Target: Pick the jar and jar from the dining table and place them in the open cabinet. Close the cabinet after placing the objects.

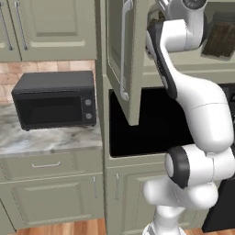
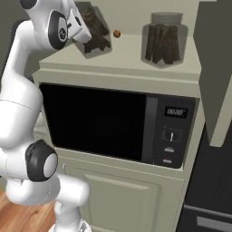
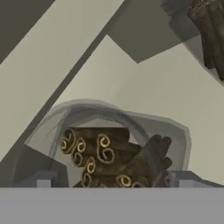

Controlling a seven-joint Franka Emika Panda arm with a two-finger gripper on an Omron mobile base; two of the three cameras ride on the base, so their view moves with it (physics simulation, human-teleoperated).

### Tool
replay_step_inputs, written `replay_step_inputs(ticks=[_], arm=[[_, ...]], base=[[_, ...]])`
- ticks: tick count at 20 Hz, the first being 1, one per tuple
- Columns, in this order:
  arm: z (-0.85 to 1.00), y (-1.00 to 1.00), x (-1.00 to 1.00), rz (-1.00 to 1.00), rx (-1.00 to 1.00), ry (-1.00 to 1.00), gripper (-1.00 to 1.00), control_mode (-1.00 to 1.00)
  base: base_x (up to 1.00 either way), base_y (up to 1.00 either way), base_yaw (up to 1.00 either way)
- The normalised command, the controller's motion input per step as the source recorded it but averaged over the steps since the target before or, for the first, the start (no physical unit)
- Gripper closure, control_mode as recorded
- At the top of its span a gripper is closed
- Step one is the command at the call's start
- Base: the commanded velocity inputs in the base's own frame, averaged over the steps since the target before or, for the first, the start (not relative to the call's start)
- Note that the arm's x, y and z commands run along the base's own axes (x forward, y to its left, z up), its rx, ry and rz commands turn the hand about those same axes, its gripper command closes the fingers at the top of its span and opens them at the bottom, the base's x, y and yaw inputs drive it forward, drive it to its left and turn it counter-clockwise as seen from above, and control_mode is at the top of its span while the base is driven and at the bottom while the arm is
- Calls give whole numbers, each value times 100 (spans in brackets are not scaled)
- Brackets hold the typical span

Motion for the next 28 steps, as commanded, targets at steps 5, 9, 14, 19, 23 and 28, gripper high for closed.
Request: replay_step_inputs(ticks=[5, 9, 14, 19, 23, 28], arm=[[21, 0, 32, 0, -7, -2, -100, -100], [24, 0, 44, 0, -7, -1, -100, -100], [26, 0, 17, 0, -5, -8, -100, -100], [4, 0, 22, 0, 0, -16, -100, -100], [0, -2, 38, 0, 0, -13, -100, -100], [0, -18, 41, -2, 0, -5, -100, -100]], base=[[0, 0, 0], [0, 0, 0], [0, 0, 0], [0, 0, 0], [0, 0, 0], [0, 0, 0]])
